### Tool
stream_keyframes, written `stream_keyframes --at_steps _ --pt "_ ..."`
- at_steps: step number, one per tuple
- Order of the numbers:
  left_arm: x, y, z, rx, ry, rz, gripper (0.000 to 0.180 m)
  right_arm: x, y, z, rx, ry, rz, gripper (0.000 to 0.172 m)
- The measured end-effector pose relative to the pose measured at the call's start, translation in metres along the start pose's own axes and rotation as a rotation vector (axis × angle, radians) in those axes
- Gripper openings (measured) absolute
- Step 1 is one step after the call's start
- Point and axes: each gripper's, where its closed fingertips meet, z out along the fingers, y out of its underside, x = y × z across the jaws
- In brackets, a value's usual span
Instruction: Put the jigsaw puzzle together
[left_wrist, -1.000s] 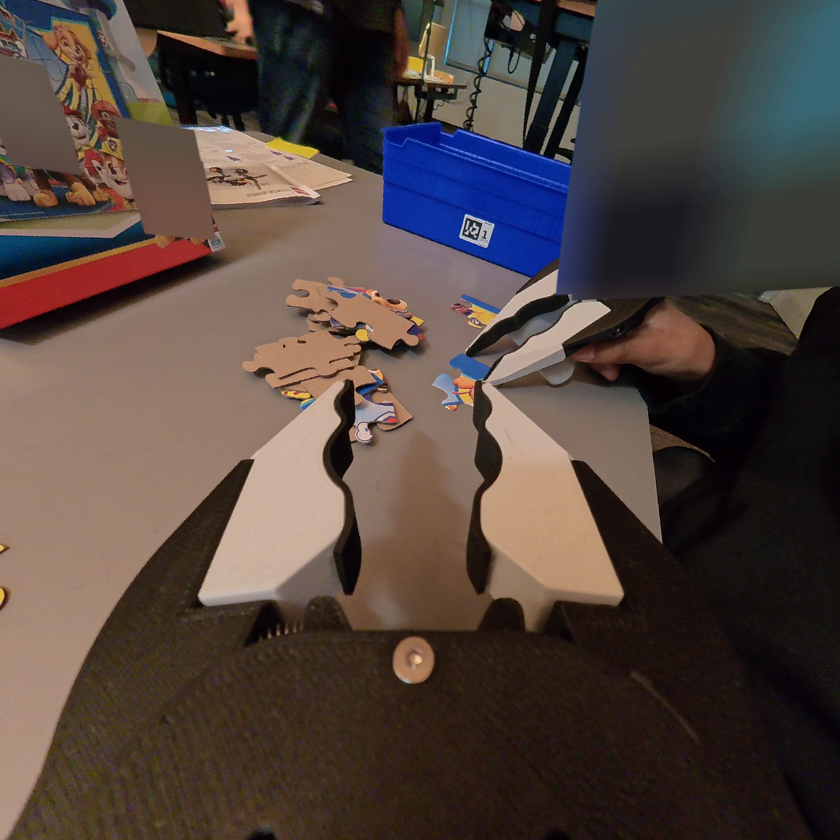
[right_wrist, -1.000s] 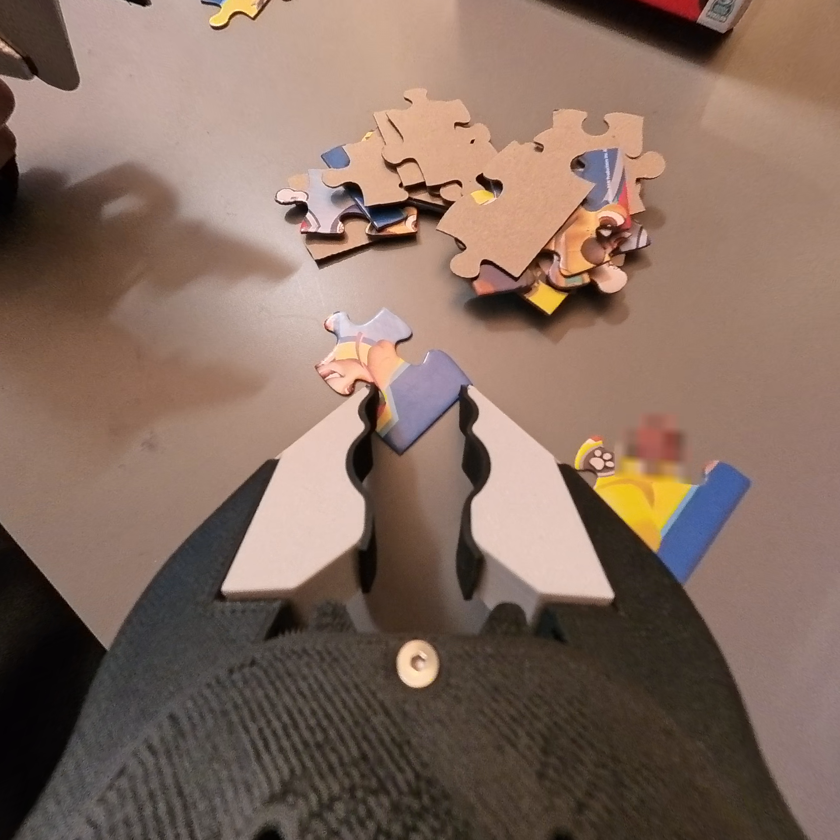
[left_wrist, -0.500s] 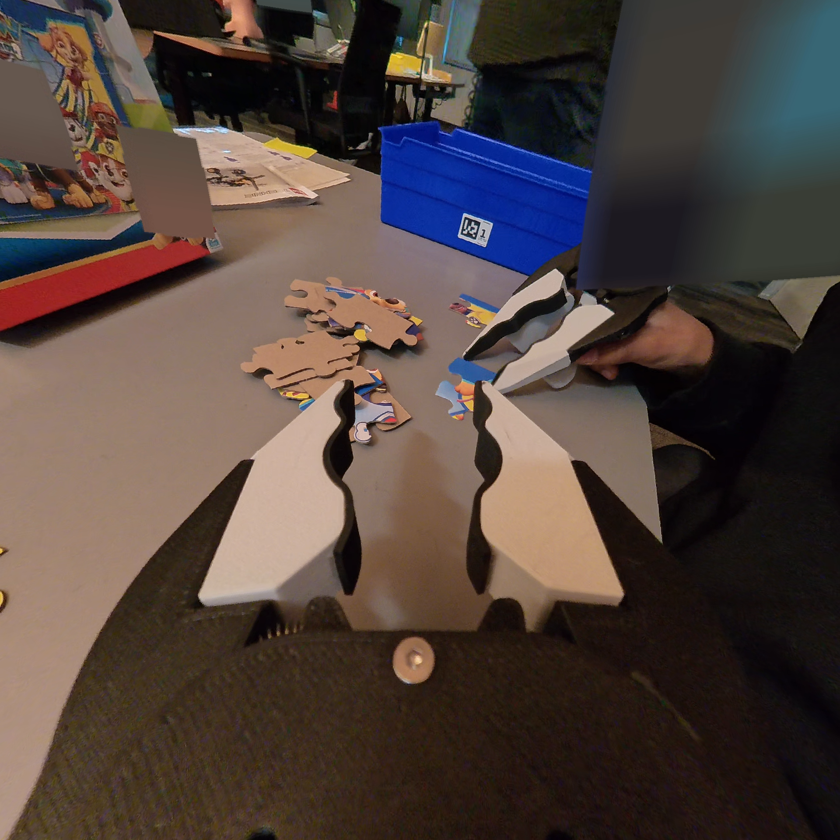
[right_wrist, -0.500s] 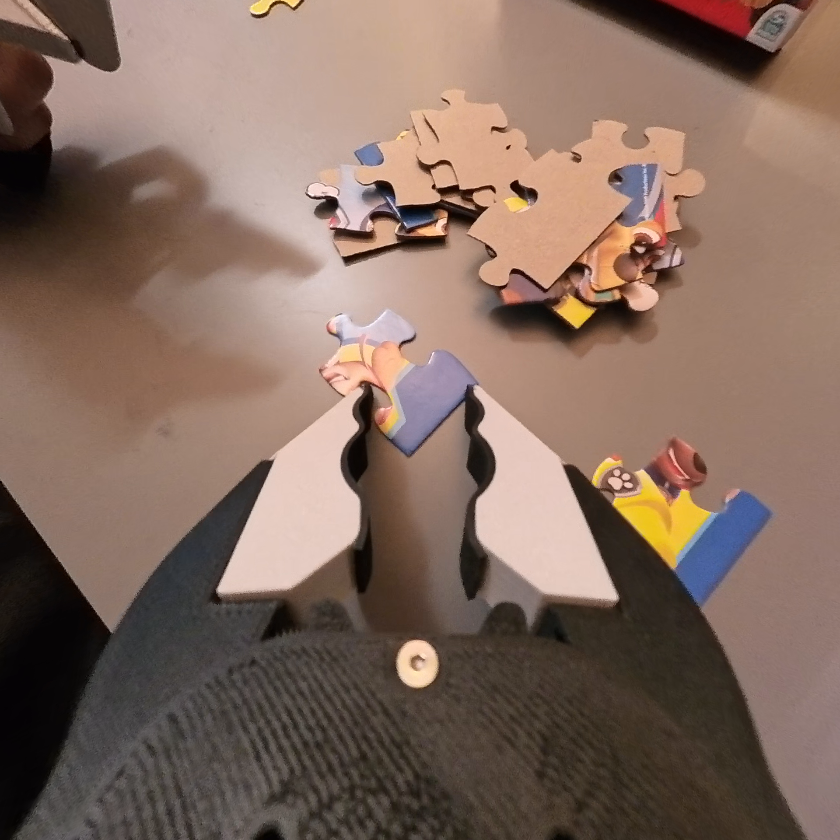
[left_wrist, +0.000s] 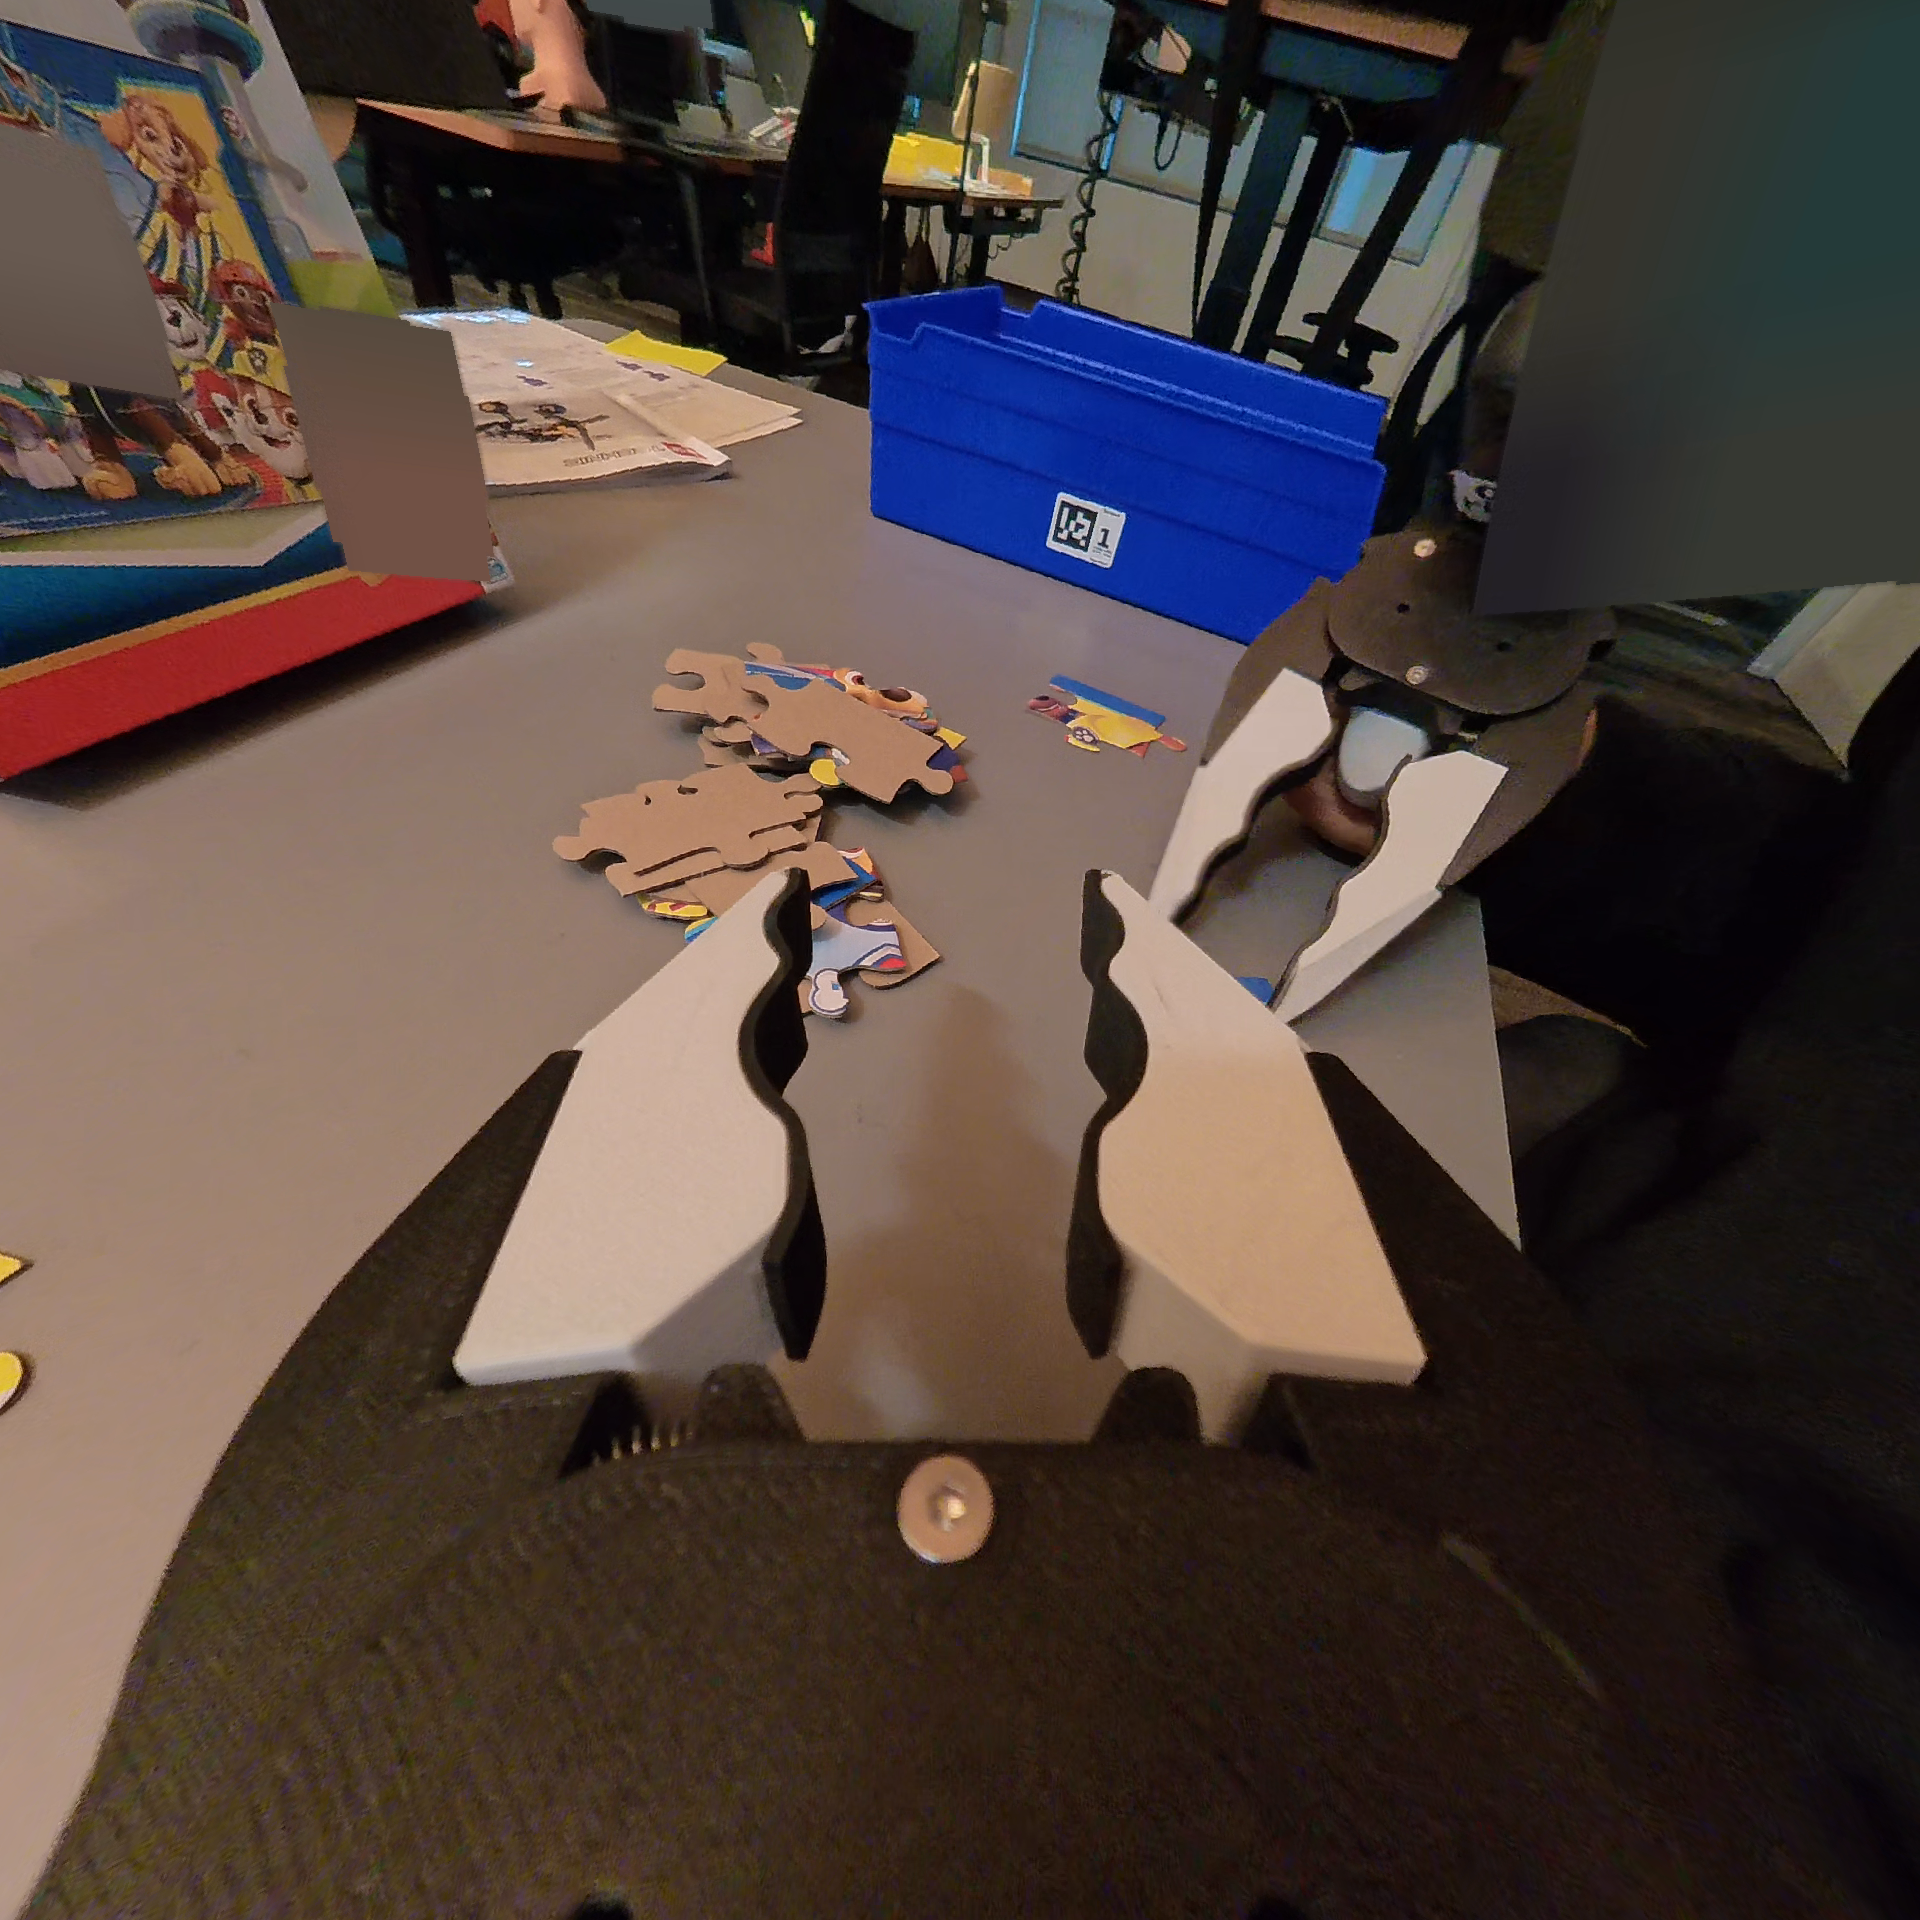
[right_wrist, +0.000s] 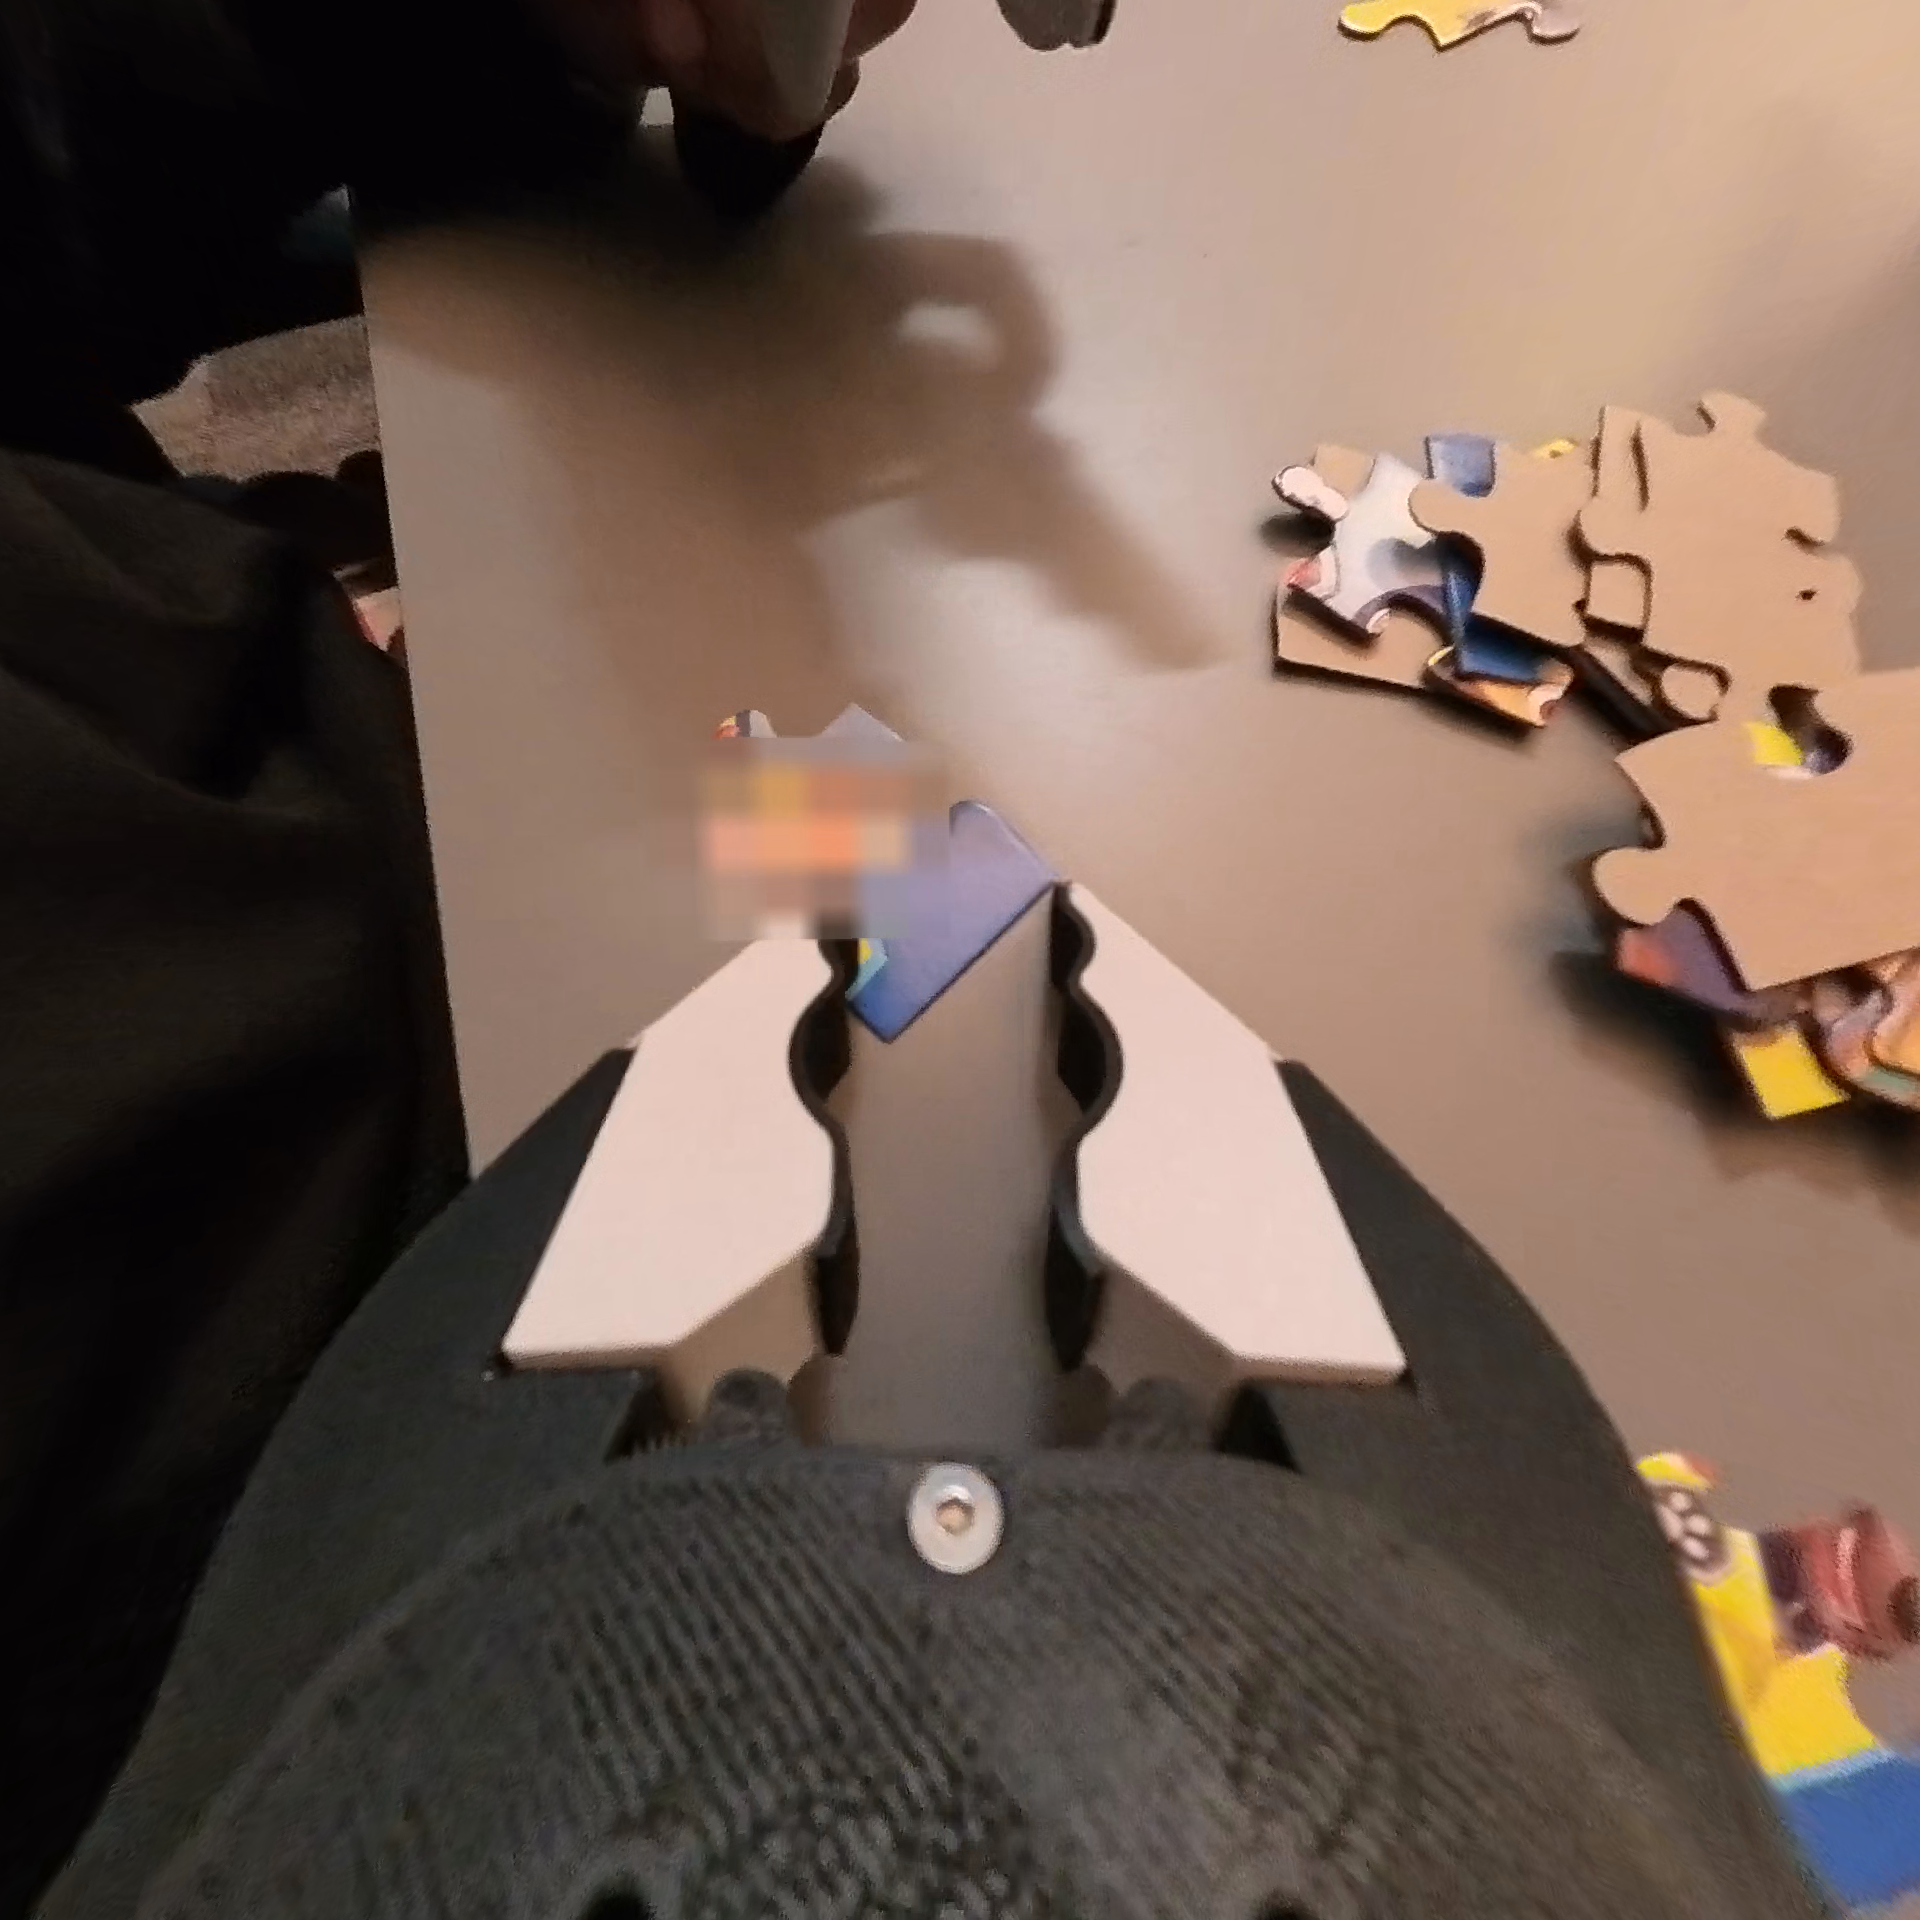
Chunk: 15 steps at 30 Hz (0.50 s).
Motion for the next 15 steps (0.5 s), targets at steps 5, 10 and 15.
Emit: stream_keyframes --at_steps 5,10,15 --pt "0.001 0.000 0.000 0.003 -0.003 0.008 0.050 0.034 -0.005 0.000 -0.014 0.150 -0.048 0.045" --pt "0.001 0.000 -0.001 0.002 -0.006 0.012 0.050 0.073 -0.018 -0.010 -0.055 0.414 -0.133 0.044" --pt "0.001 0.000 -0.001 0.002 -0.007 0.016 0.050 0.111 -0.021 -0.017 -0.086 0.564 -0.125 0.046"
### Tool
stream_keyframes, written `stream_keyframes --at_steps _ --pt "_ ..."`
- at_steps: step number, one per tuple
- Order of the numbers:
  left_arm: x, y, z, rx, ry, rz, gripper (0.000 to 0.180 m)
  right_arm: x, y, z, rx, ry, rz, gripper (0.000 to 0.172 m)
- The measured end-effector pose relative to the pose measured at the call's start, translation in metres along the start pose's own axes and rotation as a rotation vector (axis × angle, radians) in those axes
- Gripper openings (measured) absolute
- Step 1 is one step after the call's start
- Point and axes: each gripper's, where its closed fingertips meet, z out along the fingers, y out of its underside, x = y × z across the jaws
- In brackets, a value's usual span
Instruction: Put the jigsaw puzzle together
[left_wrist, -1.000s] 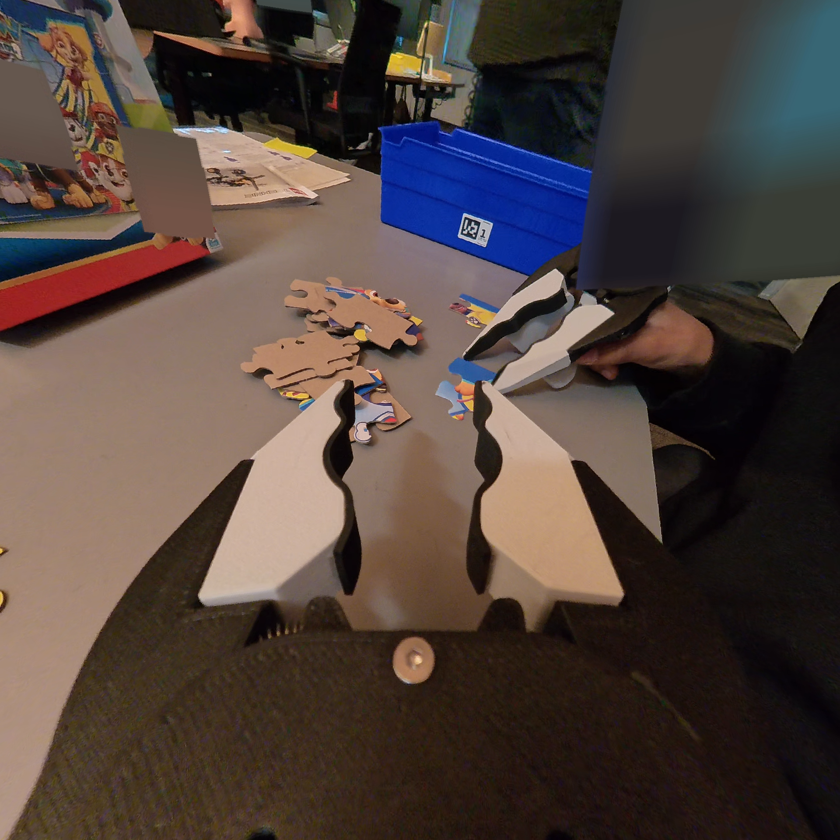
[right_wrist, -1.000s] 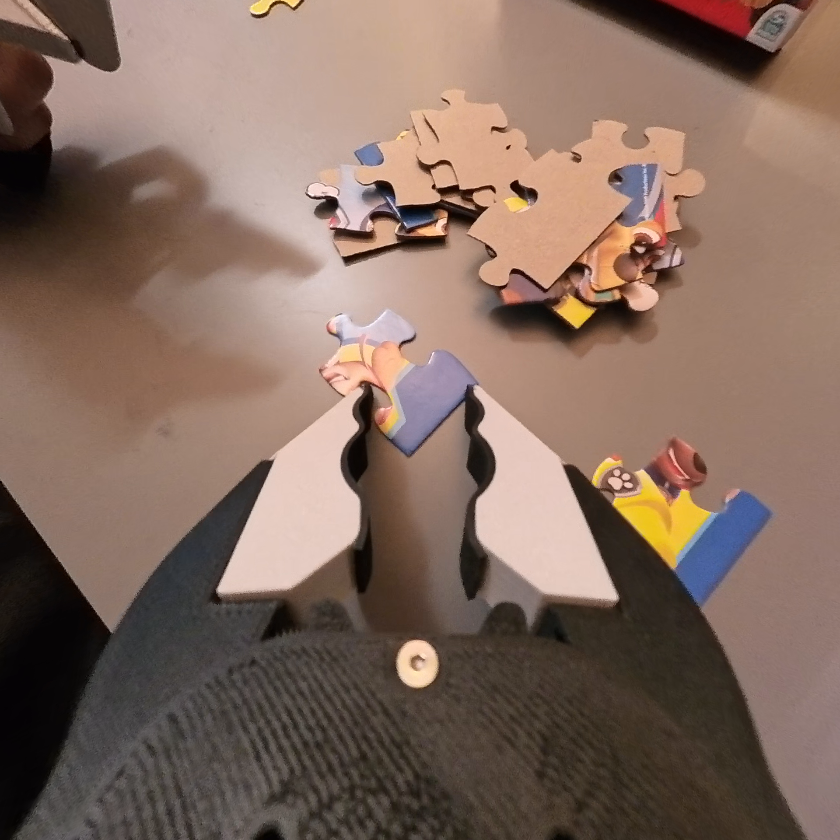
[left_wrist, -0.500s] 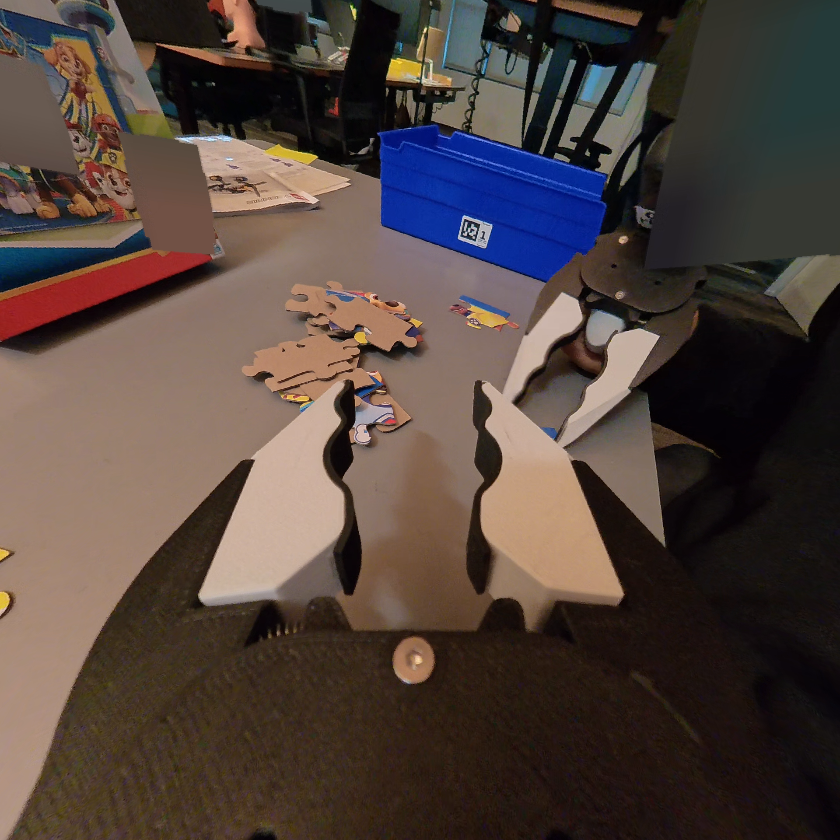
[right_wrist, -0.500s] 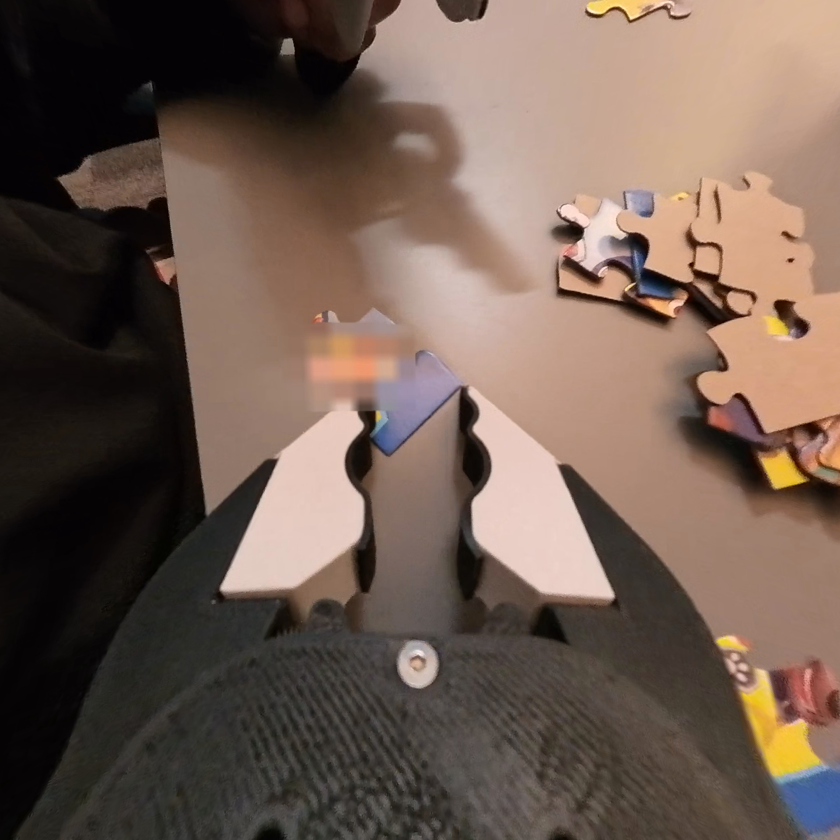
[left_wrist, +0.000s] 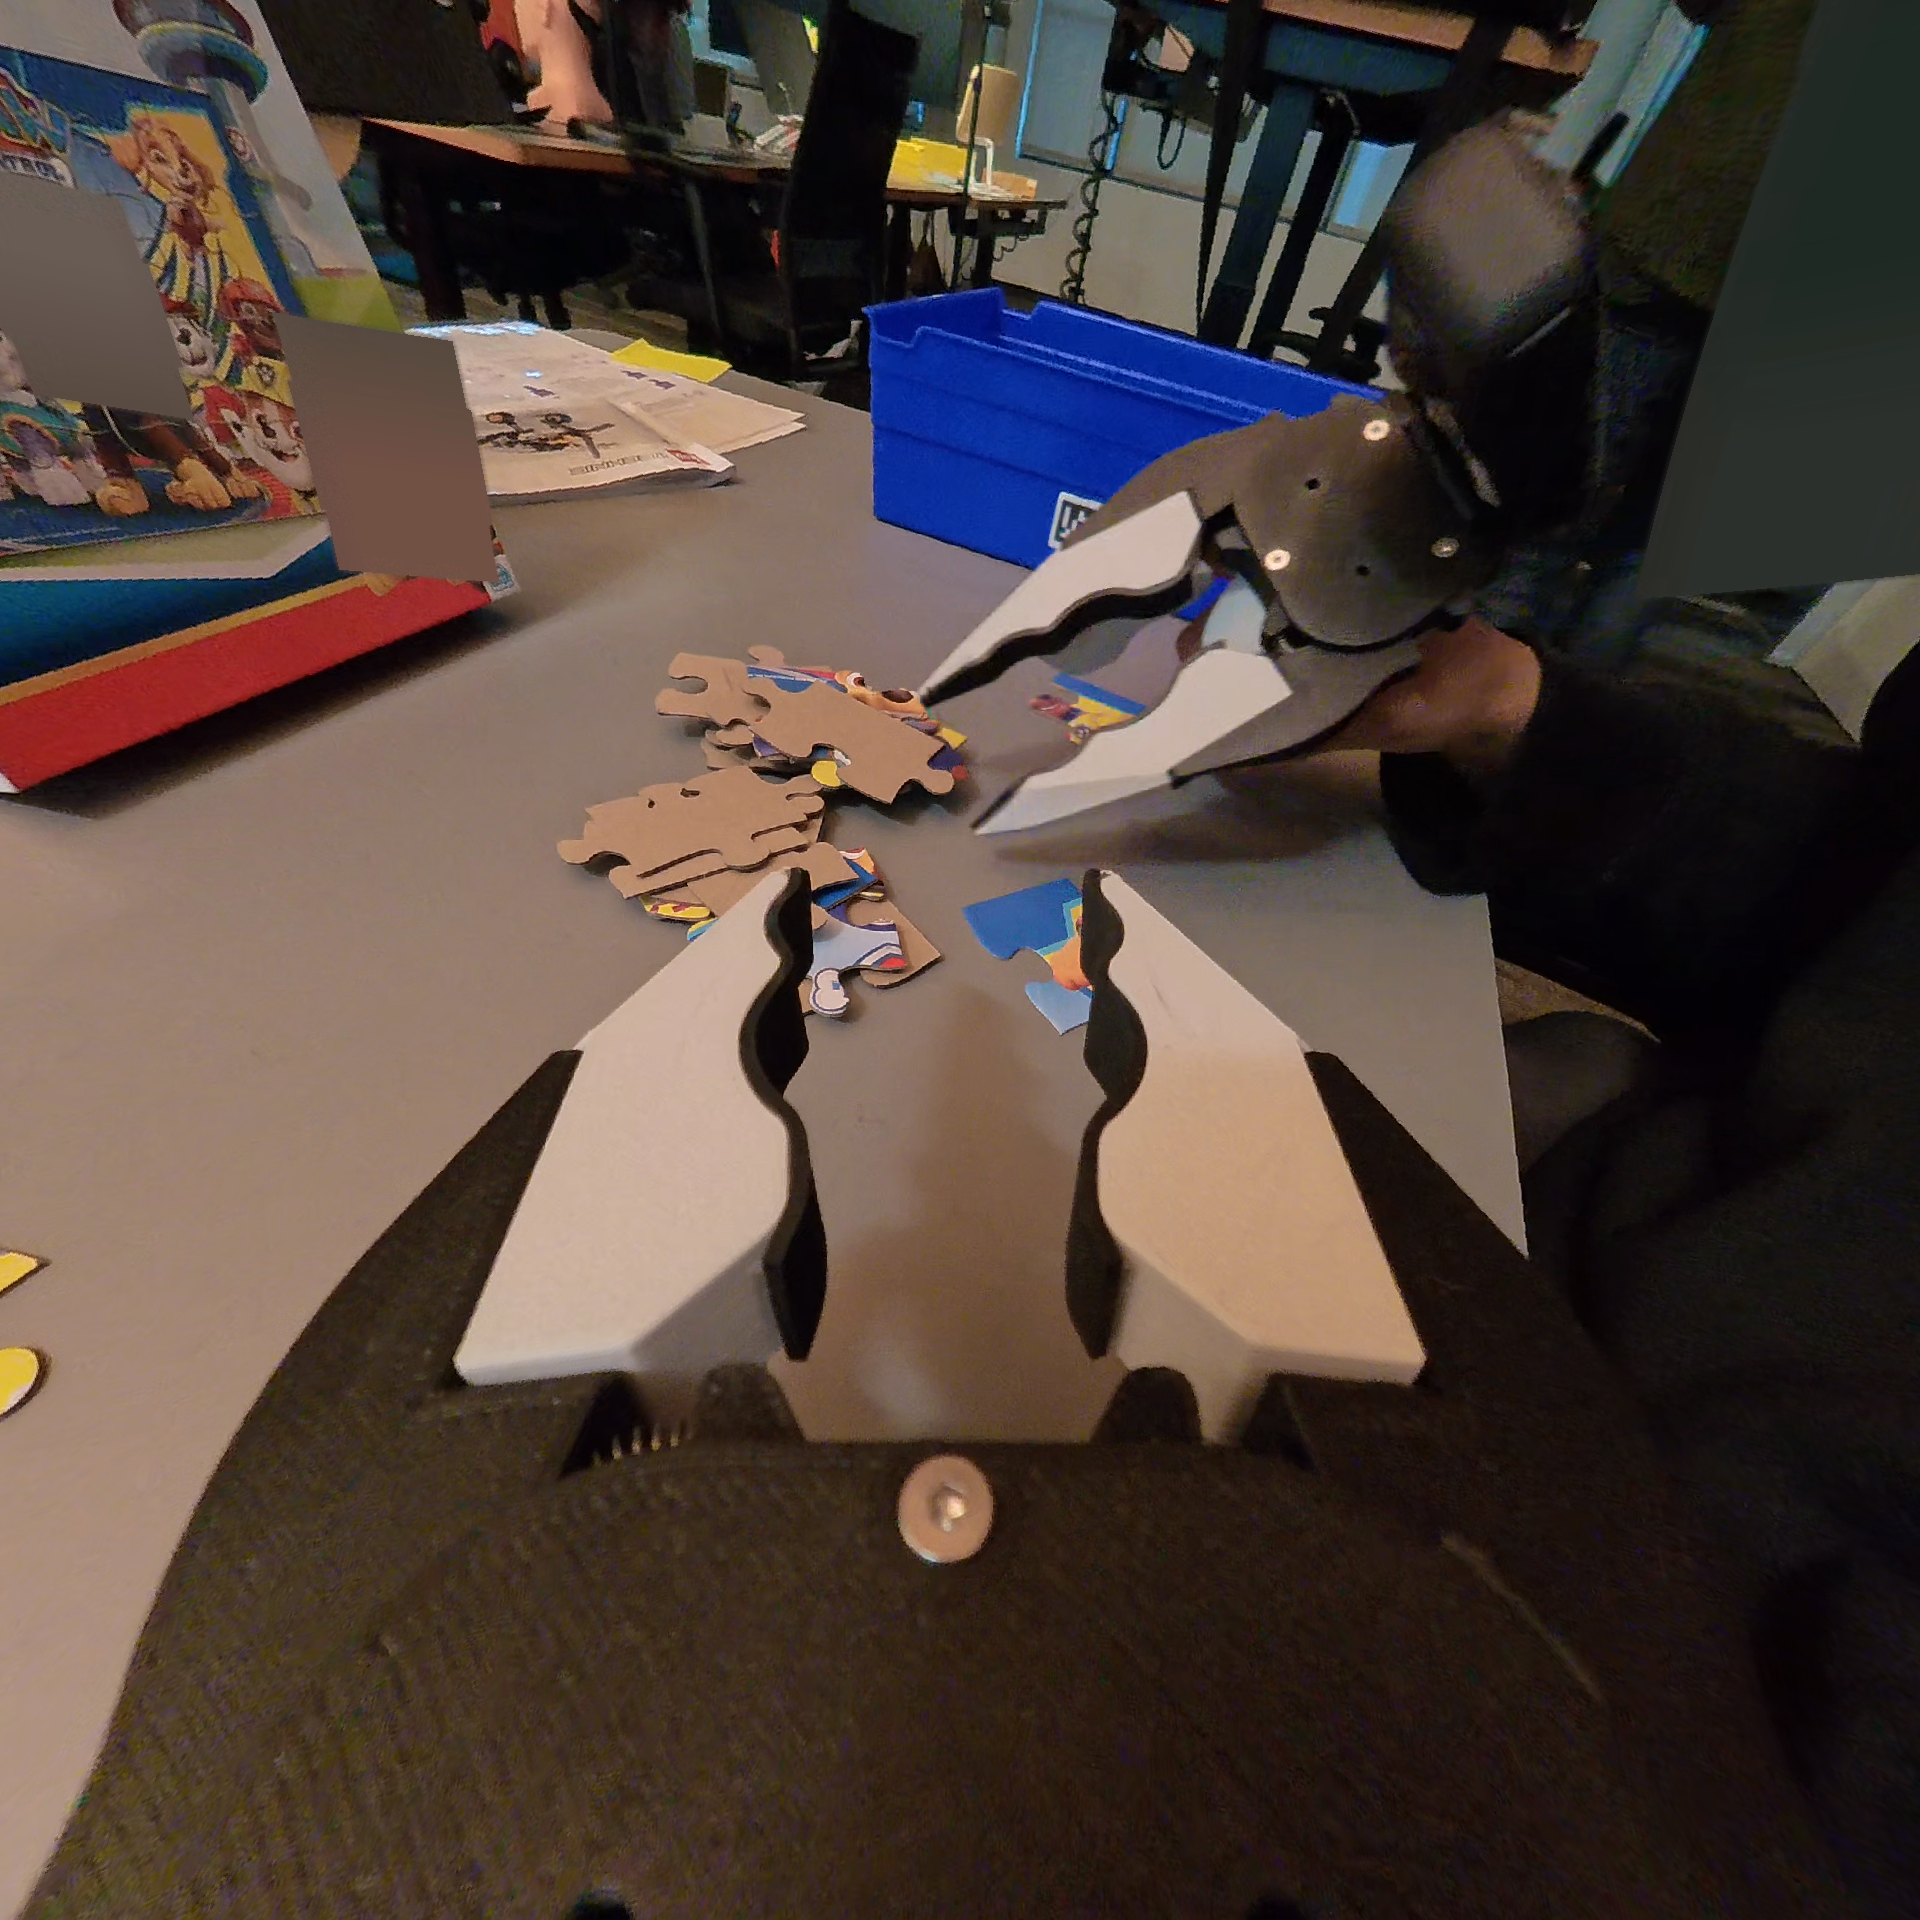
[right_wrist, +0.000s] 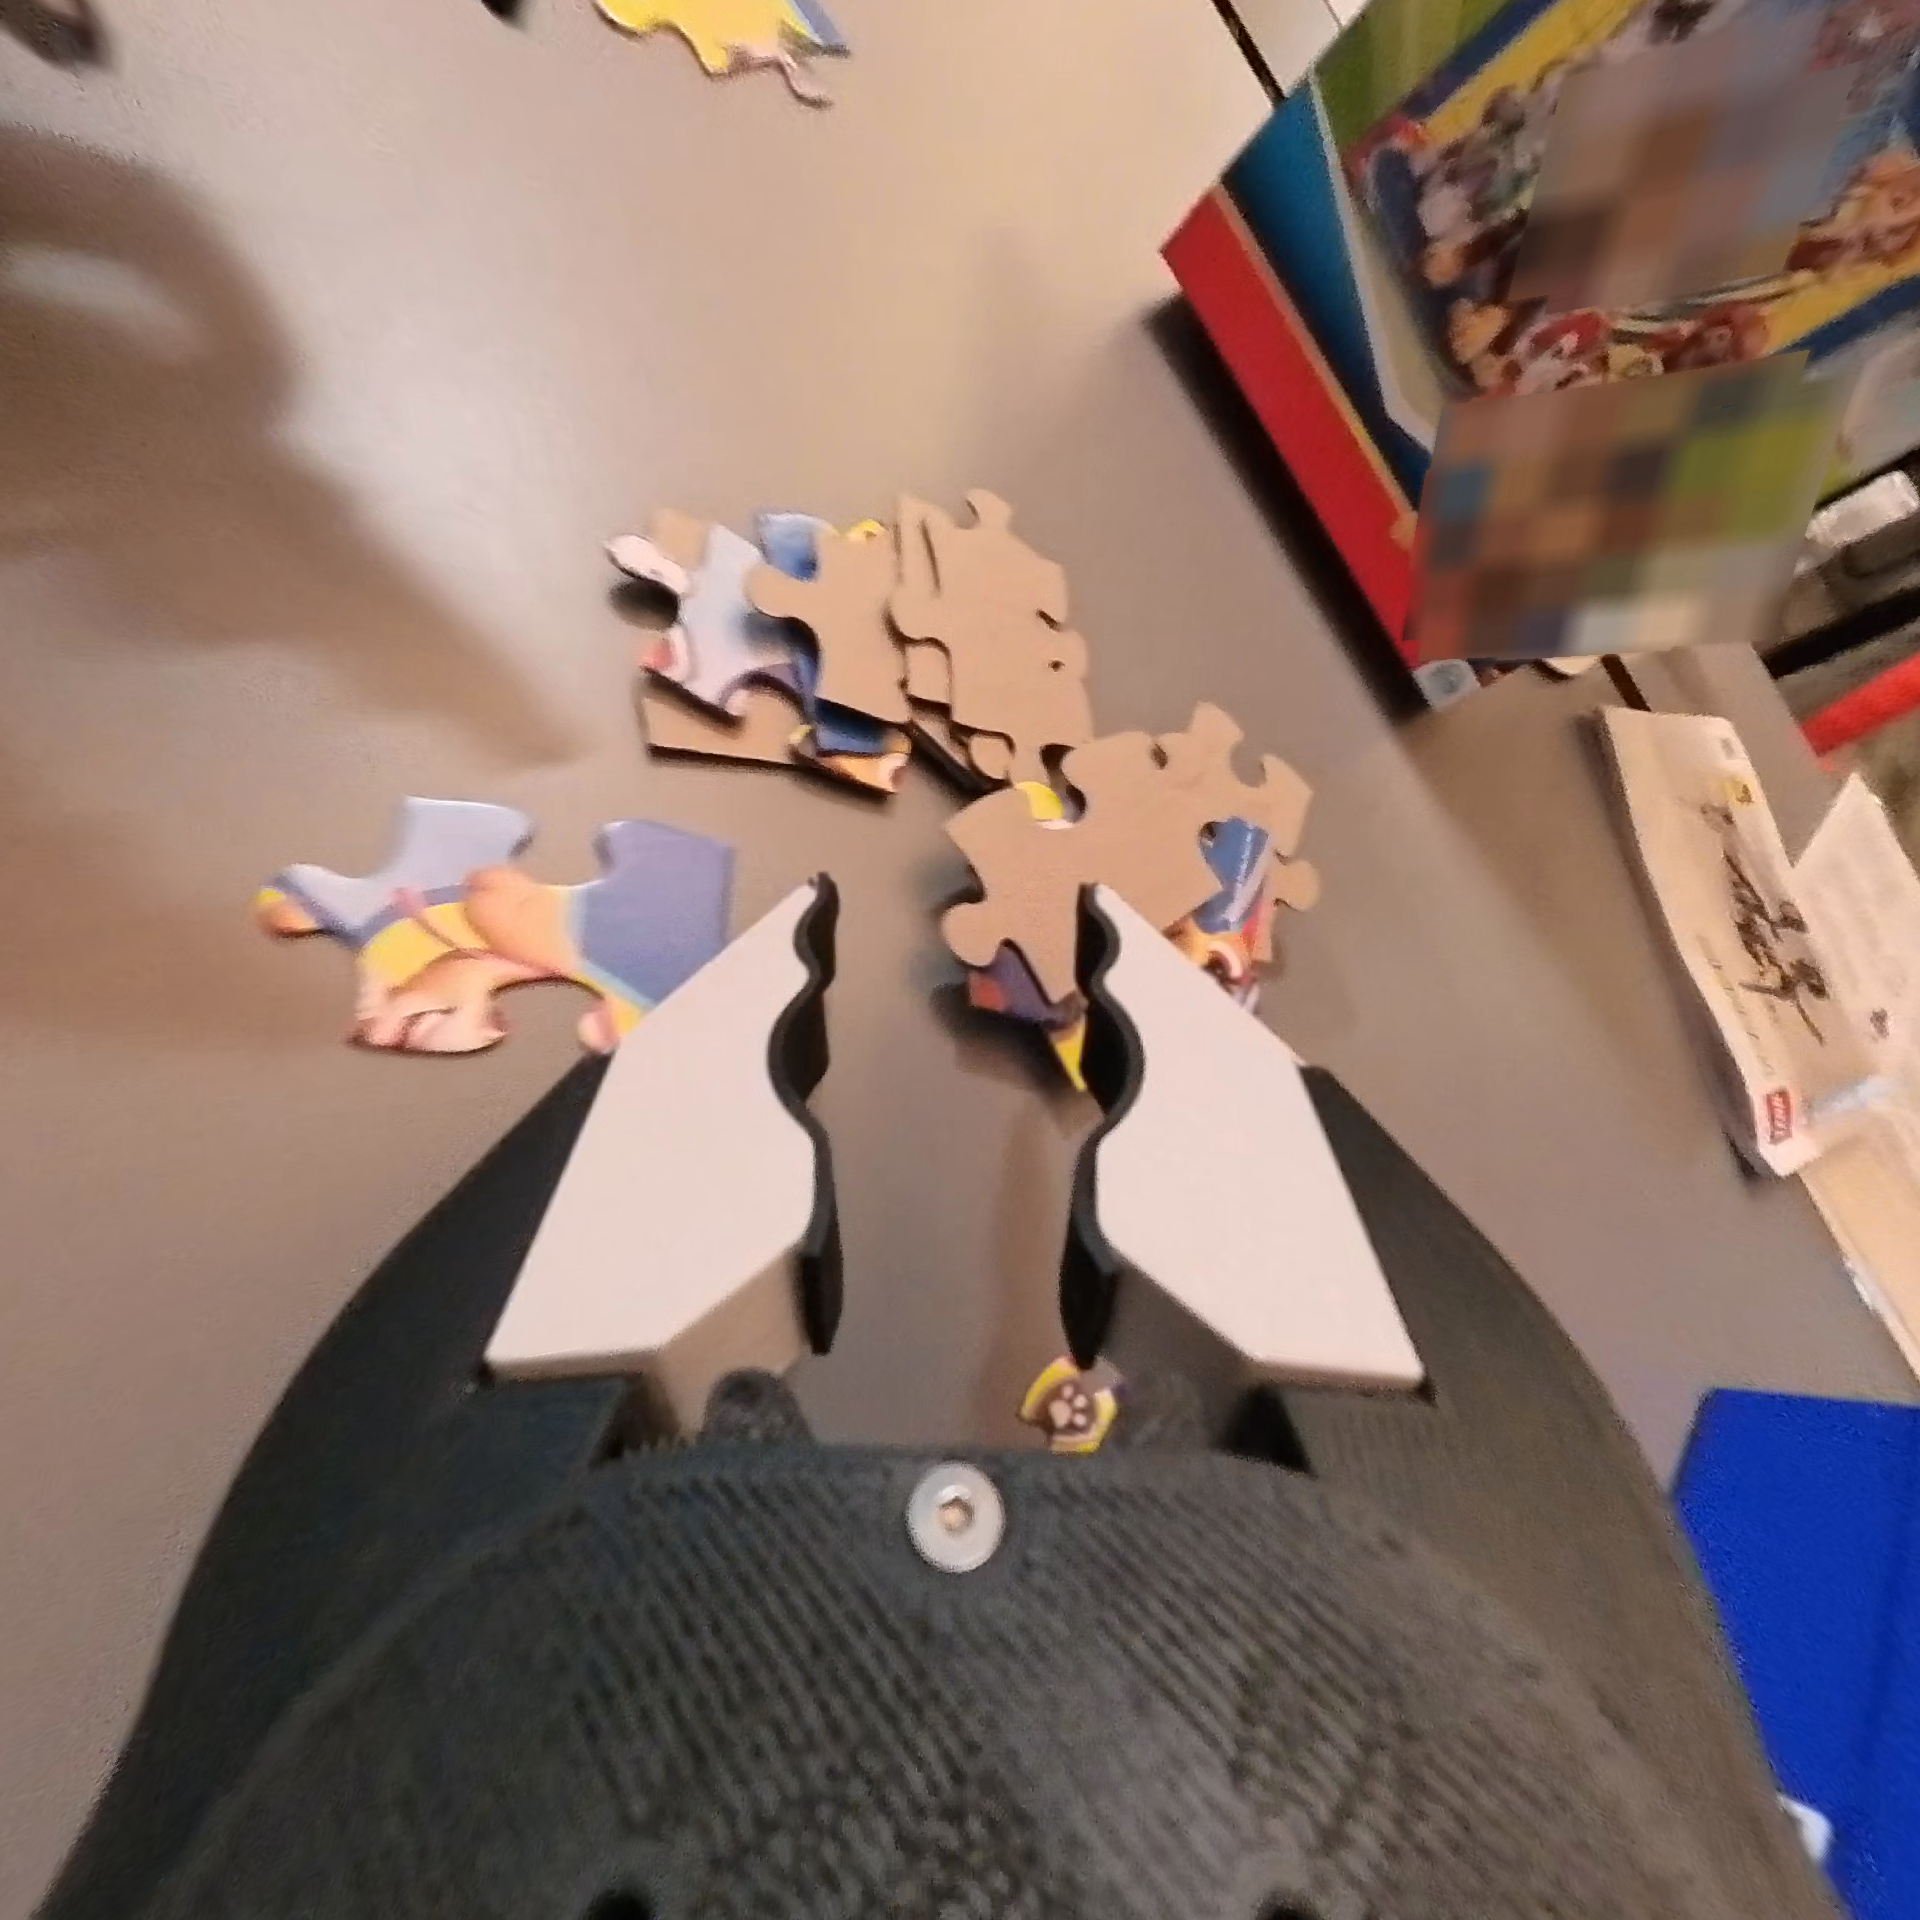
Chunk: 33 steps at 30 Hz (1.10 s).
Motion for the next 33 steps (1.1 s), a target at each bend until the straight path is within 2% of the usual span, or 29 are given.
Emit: stream_keyframes --at_steps 4,7,12,15,18,21,24,27,33 --pt "0.000 0.000 0.000 0.001 -0.002 0.001 0.050 0.010 0.012 0.016 -0.076 0.055 -0.043 0.046" --pt "0.000 0.000 0.000 0.002 -0.002 0.002 0.050 0.009 0.011 0.014 -0.075 0.083 -0.083 0.014" --pt "0.000 0.000 0.000 0.003 -0.002 0.004 0.050 0.010 0.001 0.000 0.009 0.094 -0.029 0.007" --pt "0.000 0.000 -0.001 0.004 -0.003 0.005 0.050 0.016 -0.010 -0.013 0.130 0.079 0.114 0.003" --pt "0.000 0.000 0.000 0.003 -0.005 0.004 0.050 0.032 -0.031 -0.041 0.354 0.023 0.384 0.000" --pt "0.000 0.000 0.000 0.002 -0.005 0.003 0.050 0.053 -0.043 -0.071 0.580 -0.147 0.745 0.000" --pt "0.000 0.000 -0.001 0.004 -0.007 0.005 0.050 0.067 -0.042 -0.088 0.715 -0.349 1.026 0.000" --pt "0.000 -0.001 -0.001 0.005 -0.010 0.008 0.050 0.072 -0.038 -0.096 0.782 -0.428 1.139 0.000" --pt "-0.001 -0.001 -0.001 0.007 -0.013 0.006 0.049 0.063 -0.046 -0.103 0.782 -0.466 1.121 0.000"
